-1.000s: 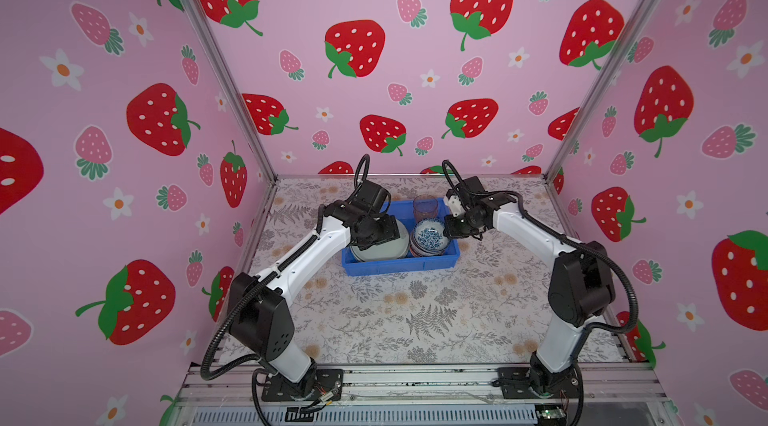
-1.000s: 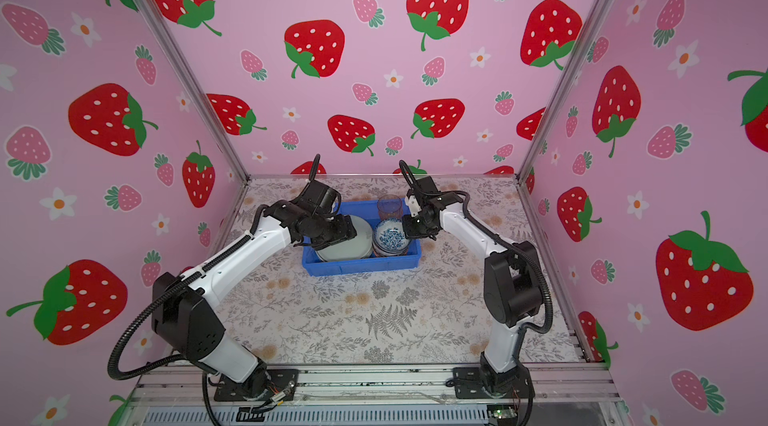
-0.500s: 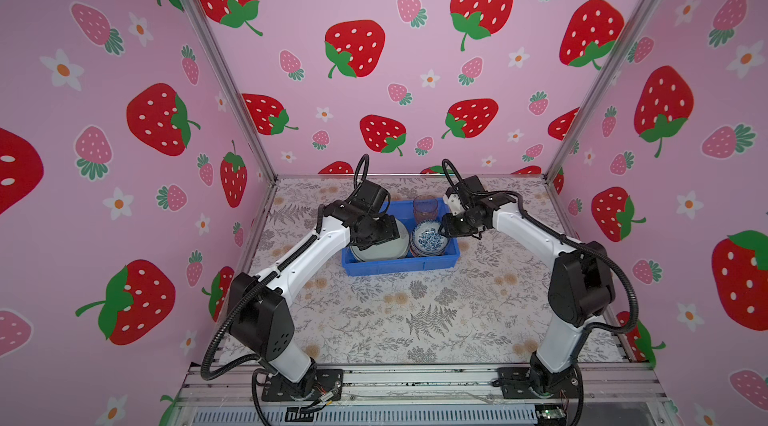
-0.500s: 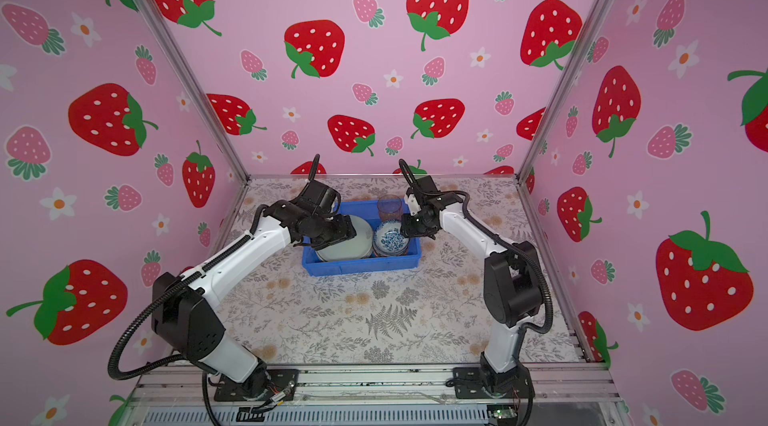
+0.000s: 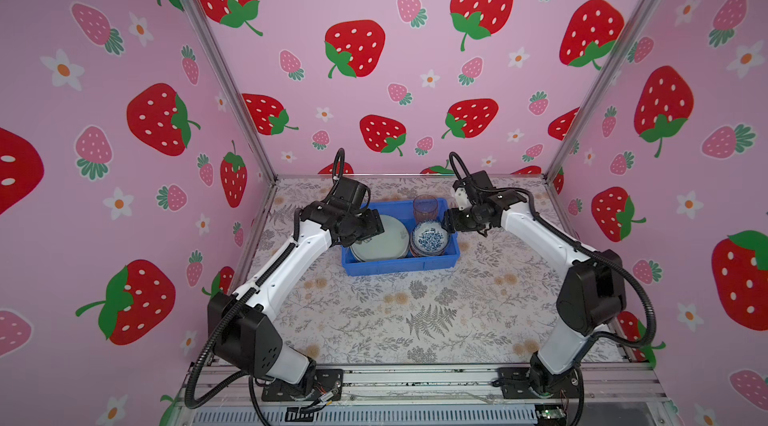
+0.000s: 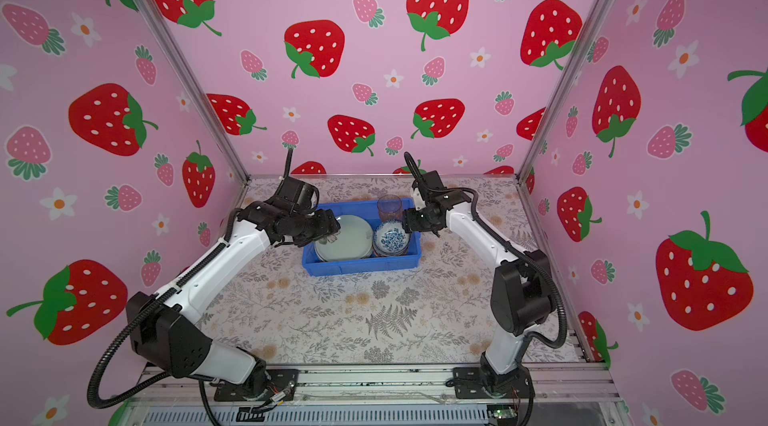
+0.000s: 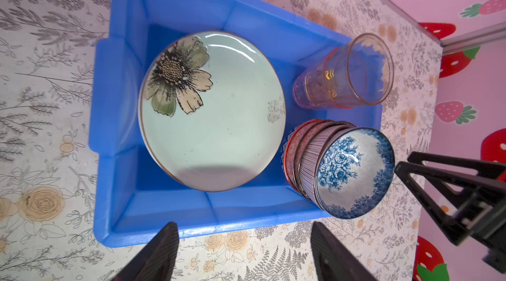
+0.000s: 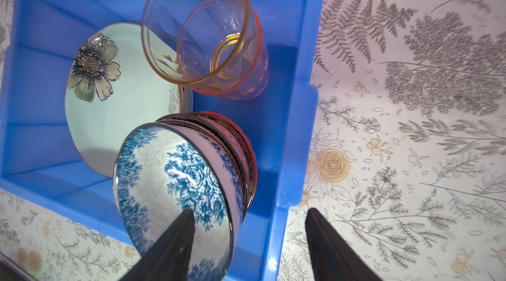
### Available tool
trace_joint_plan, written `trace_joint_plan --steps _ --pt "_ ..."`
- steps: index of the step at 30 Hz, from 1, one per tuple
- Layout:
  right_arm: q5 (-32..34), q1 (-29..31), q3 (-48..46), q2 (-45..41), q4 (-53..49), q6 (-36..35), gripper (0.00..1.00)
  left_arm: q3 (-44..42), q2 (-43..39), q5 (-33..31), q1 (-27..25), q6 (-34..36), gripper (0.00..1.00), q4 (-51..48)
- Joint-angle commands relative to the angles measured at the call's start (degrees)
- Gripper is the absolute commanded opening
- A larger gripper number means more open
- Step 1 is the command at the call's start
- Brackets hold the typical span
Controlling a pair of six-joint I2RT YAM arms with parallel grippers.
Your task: Place the mixed dishes into the plastic bin
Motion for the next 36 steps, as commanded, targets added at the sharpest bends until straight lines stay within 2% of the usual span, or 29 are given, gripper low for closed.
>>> trace_joint_plan --steps 1,4,5,14,19,24,29,33,36 --pt "3.1 -1.8 0.1 -4.1 -0.8 -0.2 0.78 -1.4 -3.6 0.5 3.3 5.3 0.87 -1.1" --pt "4.1 -3.7 -1.3 -6.5 0.1 0.5 0.89 -2.7 -6.8 -0.1 5.4 8.4 0.99 0.0" --pt "4.3 -4.6 -2.0 -7.3 0.4 0.8 1.00 -3.4 -7.8 -0.3 6.3 9.3 0.99 0.4" --pt "5.2 -10.8 -7.7 -13.9 3.9 1.2 0.99 -12.5 -19.2 -7.3 10.3 16.2 0.99 9.4" --pt "6.2 -13.5 -11.5 -16.8 6.3 1.5 0.99 -20.3 -25.7 -13.0 10.6 20.2 0.99 17.8" --pt "7.4 -15.8 -15.1 -18.8 9.4 1.5 0.99 -28.6 -31.1 -15.4 10.7 23.5 0.99 26.4" --pt "10.0 -17.0 -18.5 -20.4 13.9 0.5 0.99 -33.4 -32.3 -18.1 10.7 28.4 0.98 32.3" --pt "10.6 -17.8 -21.6 -21.7 19.0 0.0 0.99 -38.5 -31.2 -24.8 10.7 27.9 0.94 40.2" --pt "11.4 -18.2 -22.3 -20.8 20.4 -0.4 0.99 -42.3 -29.7 -24.2 10.8 32.9 0.94 47.7"
